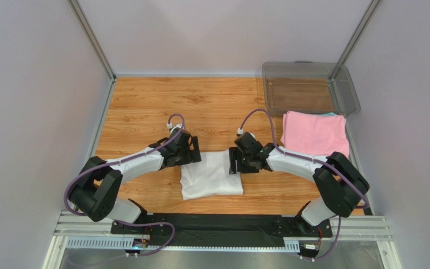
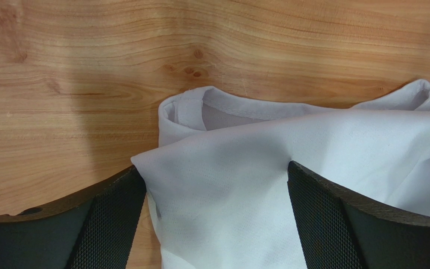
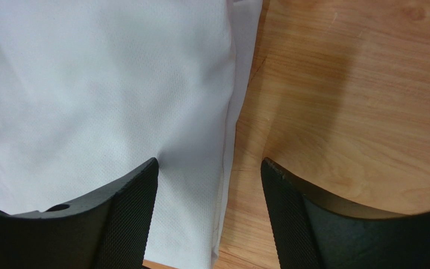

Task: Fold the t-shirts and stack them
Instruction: Neatly place the folded tshirt to the corner

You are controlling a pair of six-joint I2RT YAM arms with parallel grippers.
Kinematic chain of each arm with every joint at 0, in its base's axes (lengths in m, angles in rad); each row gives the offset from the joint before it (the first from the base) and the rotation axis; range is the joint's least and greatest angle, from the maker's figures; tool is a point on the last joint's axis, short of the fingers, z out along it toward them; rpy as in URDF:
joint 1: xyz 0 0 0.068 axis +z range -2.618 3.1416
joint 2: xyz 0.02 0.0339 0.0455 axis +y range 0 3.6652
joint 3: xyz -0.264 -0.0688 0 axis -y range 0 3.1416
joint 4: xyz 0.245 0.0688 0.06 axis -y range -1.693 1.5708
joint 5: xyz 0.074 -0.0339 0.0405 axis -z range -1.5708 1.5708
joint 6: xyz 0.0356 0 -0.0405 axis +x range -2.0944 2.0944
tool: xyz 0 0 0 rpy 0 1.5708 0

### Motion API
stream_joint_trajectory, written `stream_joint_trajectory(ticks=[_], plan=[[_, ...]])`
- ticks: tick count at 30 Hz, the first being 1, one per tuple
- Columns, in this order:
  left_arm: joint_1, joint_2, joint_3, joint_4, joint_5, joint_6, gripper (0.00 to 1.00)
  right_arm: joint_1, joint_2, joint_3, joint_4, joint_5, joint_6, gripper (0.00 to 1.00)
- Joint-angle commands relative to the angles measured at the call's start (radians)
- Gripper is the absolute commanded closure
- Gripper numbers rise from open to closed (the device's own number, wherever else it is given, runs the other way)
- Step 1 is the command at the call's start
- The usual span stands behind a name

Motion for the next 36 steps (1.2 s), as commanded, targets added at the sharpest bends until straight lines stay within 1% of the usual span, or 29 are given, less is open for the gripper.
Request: stream_joint_trajectory(ticks=[1,5,6,8,9,10,11,12,13,14,15,16,18,20,23,27,28,29,32,36], plan=[[0.006,0.04,-0.003,-0.005,0.035,0.005,0.0,0.013,0.029,0.033,0.043,0.017,0.016,0.36],[0.006,0.022,-0.009,-0.019,0.044,-0.001,0.0,0.042,0.059,0.039,0.041,0.023,0.03,0.44],[0.005,-0.004,-0.009,-0.025,0.041,-0.001,0.0,0.048,0.065,0.04,0.04,0.023,0.036,0.47],[0.005,-0.038,0.004,-0.068,0.017,0.0,0.0,0.061,0.081,0.04,0.035,0.038,0.065,0.49],[0.005,-0.08,0.009,-0.088,0.004,0.002,0.0,0.068,0.087,0.04,0.032,0.054,0.076,0.51],[0.005,-0.104,0.015,-0.106,-0.008,0.002,0.0,0.077,0.093,0.044,0.031,0.083,0.081,0.6],[0.005,-0.133,0.023,-0.128,-0.037,0.003,0.0,0.097,0.096,0.047,0.025,0.1,0.086,0.64],[0.005,-0.191,0.024,-0.161,-0.053,0.003,0.0,0.107,0.101,0.053,0.018,0.123,0.092,0.66],[0.005,-0.222,0.024,-0.181,-0.069,0.005,0.0,0.116,0.11,0.065,0.011,0.153,0.087,0.71],[0.005,-0.281,0.026,-0.226,-0.101,0.004,0.0,0.126,0.116,0.071,-0.007,0.169,0.086,0.74],[0.005,-0.311,0.026,-0.249,-0.117,0.002,0.0,0.131,0.122,0.077,-0.017,0.184,0.079,0.79],[0.006,-0.343,0.025,-0.272,-0.149,-0.001,0.0,0.133,0.127,0.089,-0.024,0.207,0.072,0.83],[0.005,-0.436,0.018,-0.332,-0.177,-0.007,0.0,0.133,0.128,0.1,-0.054,0.233,0.049,0.93],[0.005,-0.525,0.009,-0.384,-0.2,-0.013,0.0,0.134,0.113,0.123,-0.104,0.304,0.009,0.99],[0.005,-0.63,-0.012,-0.43,-0.197,-0.024,0.0,0.13,0.072,0.146,-0.165,0.434,-0.051,1.0],[0.005,-0.739,-0.06,-0.455,-0.165,-0.041,0.0,0.122,0.021,0.18,-0.224,0.58,-0.146,1.0],[0.005,-0.756,-0.07,-0.458,-0.156,-0.047,0.0,0.122,0.007,0.185,-0.232,0.645,-0.161,1.0],[0.005,-0.789,-0.09,-0.461,-0.151,-0.053,0.0,0.114,0.001,0.188,-0.239,0.678,-0.196,1.0],[0.005,-0.84,-0.121,-0.464,-0.136,-0.05,0.0,0.082,-0.014,0.205,-0.264,0.775,-0.25,1.0],[0.005,-0.883,-0.149,-0.458,-0.155,-0.096,0.0,0.033,-0.024,0.232,-0.298,0.876,-0.278,1.0]])
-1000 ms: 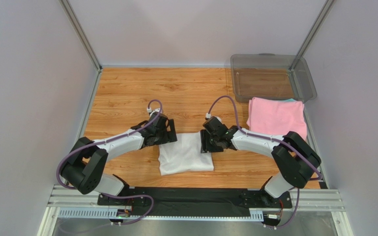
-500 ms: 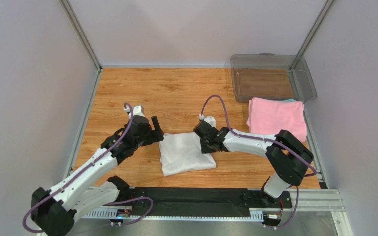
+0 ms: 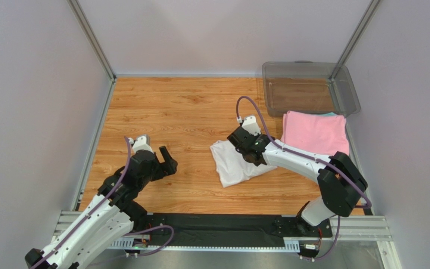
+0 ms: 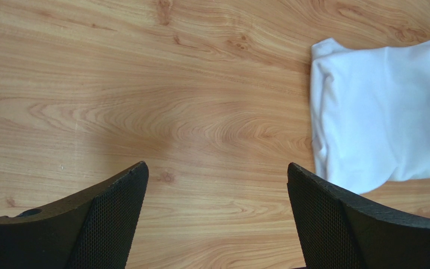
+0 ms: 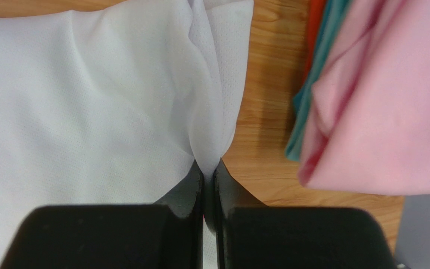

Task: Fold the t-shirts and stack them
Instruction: Neatly place the folded tshirt to the corner

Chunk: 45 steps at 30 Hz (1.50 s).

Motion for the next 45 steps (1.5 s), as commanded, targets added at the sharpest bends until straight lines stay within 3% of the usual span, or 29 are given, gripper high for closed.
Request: stream_joint_trajectory(ticks=[1,14,22,45], plan=[[0.004,-0.03,-0.021,0.005,-0.016,-0.04,0.0,-0.055,-0.038,0.064,-0.061,0.192,-0.062,1.0],[0.004,-0.037,-0.036,0.008,-0.048,-0.012,0.0,-0.149,-0.135,0.165,-0.132,0.335,-0.197,1.0],[0.004,-0.034,-0.038,-0.011,-0.082,-0.018,0.0,-0.223,-0.201,0.201,-0.132,0.321,-0.242,1.0],[0.004,-0.024,-0.033,-0.034,-0.111,-0.027,0.0,-0.269,-0.28,0.437,-0.256,0.294,-0.305,1.0]])
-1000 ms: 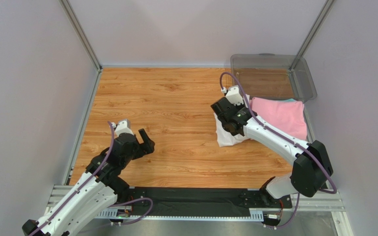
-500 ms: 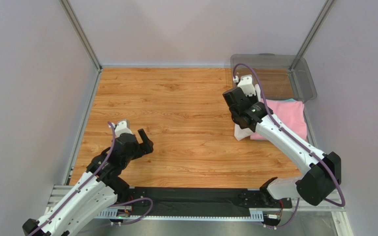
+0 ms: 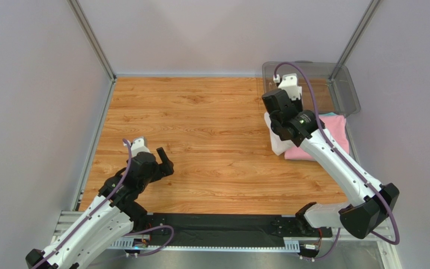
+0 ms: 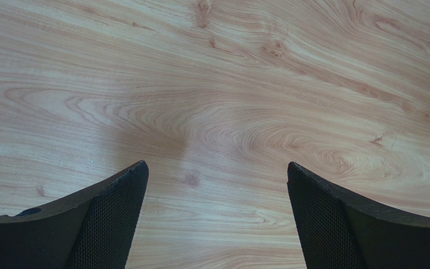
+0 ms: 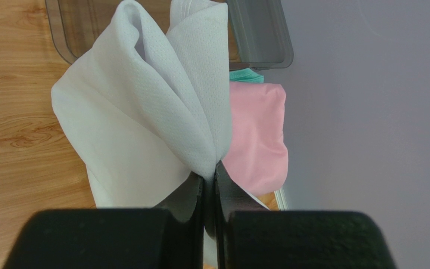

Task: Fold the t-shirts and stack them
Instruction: Neatly place the folded tshirt to the corner

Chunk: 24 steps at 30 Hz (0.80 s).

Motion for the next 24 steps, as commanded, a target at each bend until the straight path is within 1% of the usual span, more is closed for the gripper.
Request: stream_joint_trajectory(ticks=[1,8,12,13,14,17,19,20,21,23,24], plan=[[0.004,0.003,0.002,-0.006,-0.022,-0.006,0.0,-0.054,-0.055,0.059,-0.014,0.007,-0.025,1.0],[0.004,0.004,0.002,-0.008,-0.023,-0.008,0.0,-0.203,-0.069,0.01,-0.008,-0.105,-0.008,1.0],[0.004,0.007,0.002,-0.009,-0.028,-0.009,0.0,-0.339,-0.049,-0.035,0.031,-0.151,-0.033,1.0],[0.004,0.01,0.004,-0.011,-0.028,-0.009,0.0,-0.368,-0.031,-0.042,0.037,-0.166,-0.034,1.0],[0.004,0.01,0.004,-0.011,-0.028,-0.009,0.0,-0.425,-0.02,-0.047,0.055,-0.207,-0.042,1.0],[0.004,0.009,0.002,-0.014,-0.026,-0.011,0.0,-0.517,0.023,-0.056,0.083,-0.239,-0.041,1.0],[0.005,0.009,0.002,-0.014,-0.023,-0.012,0.0,-0.55,0.055,-0.056,0.098,-0.239,-0.053,1.0],[0.004,0.012,0.001,-0.014,-0.023,-0.011,0.0,-0.58,0.066,-0.062,0.133,-0.242,-0.062,1.0],[0.005,0.01,0.001,-0.014,-0.025,-0.011,0.0,-0.582,0.089,-0.07,0.153,-0.252,-0.076,1.0],[0.004,0.009,0.001,-0.017,-0.026,-0.011,0.0,-0.666,0.114,-0.085,0.195,-0.317,-0.079,1.0],[0.004,0.009,0.001,-0.017,-0.028,-0.012,0.0,-0.686,0.138,-0.088,0.198,-0.343,-0.071,1.0]])
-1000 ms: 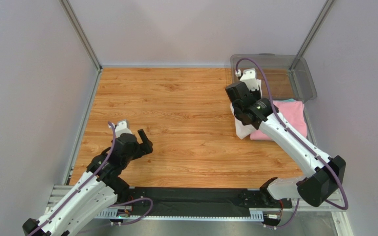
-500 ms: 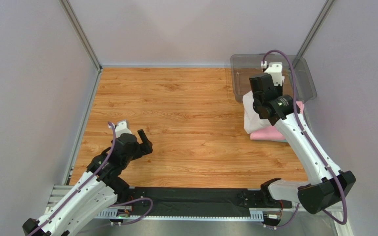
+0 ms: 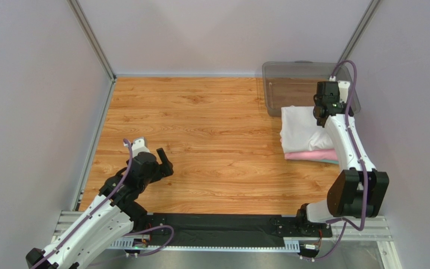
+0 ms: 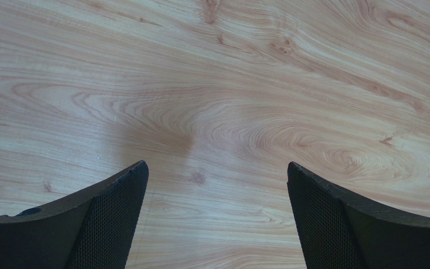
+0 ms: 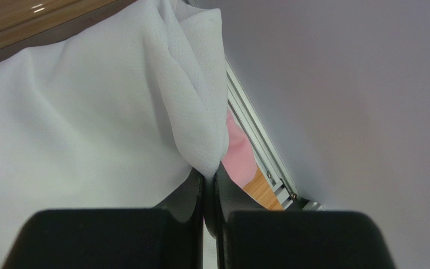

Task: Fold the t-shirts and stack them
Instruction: Neatly place the folded tshirt to the corner

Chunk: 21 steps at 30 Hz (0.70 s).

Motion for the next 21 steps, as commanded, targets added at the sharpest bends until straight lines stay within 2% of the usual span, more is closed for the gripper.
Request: stream_joint_trajectory(ticks=[1,7,9,11,12,13,21], plan=[[0.004,0.001,0.004,-0.007,-0.019,-0.012,0.0,-0.085,0.044,-0.012,0.101,-0.105,-0.012,1.0],[0.004,-0.01,0.001,-0.007,-0.013,-0.018,0.0,-0.173,0.101,-0.009,0.113,-0.136,0.027,0.97],[0.004,-0.011,0.002,-0.009,-0.012,-0.013,0.0,-0.192,0.117,-0.007,0.112,-0.146,0.039,0.7],[0.004,-0.016,0.001,-0.009,-0.015,-0.013,0.0,-0.204,0.127,-0.007,0.11,-0.161,0.057,0.37],[0.004,-0.018,-0.001,-0.007,-0.015,-0.015,0.0,-0.206,0.129,0.0,0.107,-0.159,0.065,0.1],[0.004,-0.016,-0.001,-0.007,-0.016,-0.015,0.0,-0.206,0.13,0.005,0.101,-0.169,0.07,0.0],[0.004,-0.016,-0.001,-0.007,-0.019,-0.015,0.0,-0.204,0.063,0.053,0.052,-0.296,0.093,0.0]])
